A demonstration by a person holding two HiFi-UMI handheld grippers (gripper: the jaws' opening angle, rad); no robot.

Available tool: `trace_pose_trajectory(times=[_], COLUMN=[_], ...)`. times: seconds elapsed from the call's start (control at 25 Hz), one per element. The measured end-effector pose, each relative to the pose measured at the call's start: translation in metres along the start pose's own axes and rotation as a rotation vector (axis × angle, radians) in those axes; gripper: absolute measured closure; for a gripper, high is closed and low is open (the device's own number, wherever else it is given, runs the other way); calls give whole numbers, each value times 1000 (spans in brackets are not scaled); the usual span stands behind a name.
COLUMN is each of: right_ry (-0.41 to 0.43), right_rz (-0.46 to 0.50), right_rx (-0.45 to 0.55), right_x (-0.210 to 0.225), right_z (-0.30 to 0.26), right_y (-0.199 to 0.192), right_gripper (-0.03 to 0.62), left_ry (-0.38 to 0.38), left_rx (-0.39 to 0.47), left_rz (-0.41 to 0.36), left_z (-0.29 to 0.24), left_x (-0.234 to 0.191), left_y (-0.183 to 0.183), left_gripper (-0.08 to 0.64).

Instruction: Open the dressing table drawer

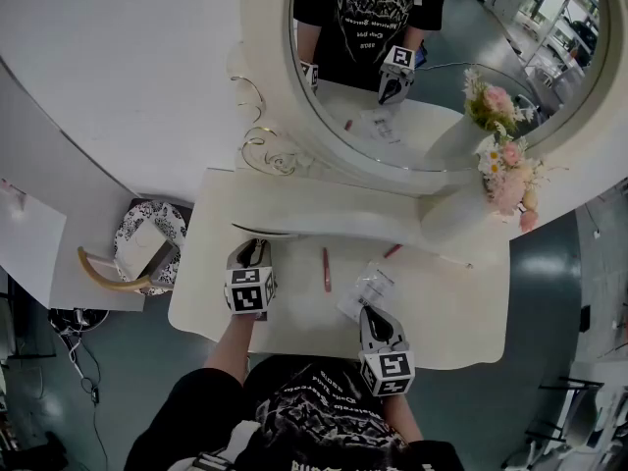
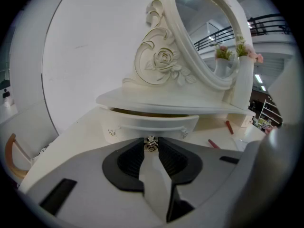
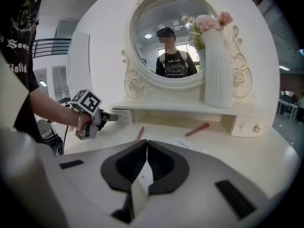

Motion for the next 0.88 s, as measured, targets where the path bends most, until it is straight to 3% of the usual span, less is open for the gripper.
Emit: trace_pose_trajectory(times=[0.88], right_ry=[12], right_rz=[7], right_rx=[-2], right_x=[1], right_z=[0], right_y=[0], right_gripper=[580], left_ry=[1], left_rx=[-7], left_rz=[3], left_z=[6], left_x=[3], left_y=[-4], left_gripper=[457])
Point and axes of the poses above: the fingertips, and each gripper's own axes: z backward along the fingers, x to its right, y out of its top, the point moved 6 cm from there along z, backward along the fingers, and after that the axes turned 13 degrees about -z, right-handed, at the moved point
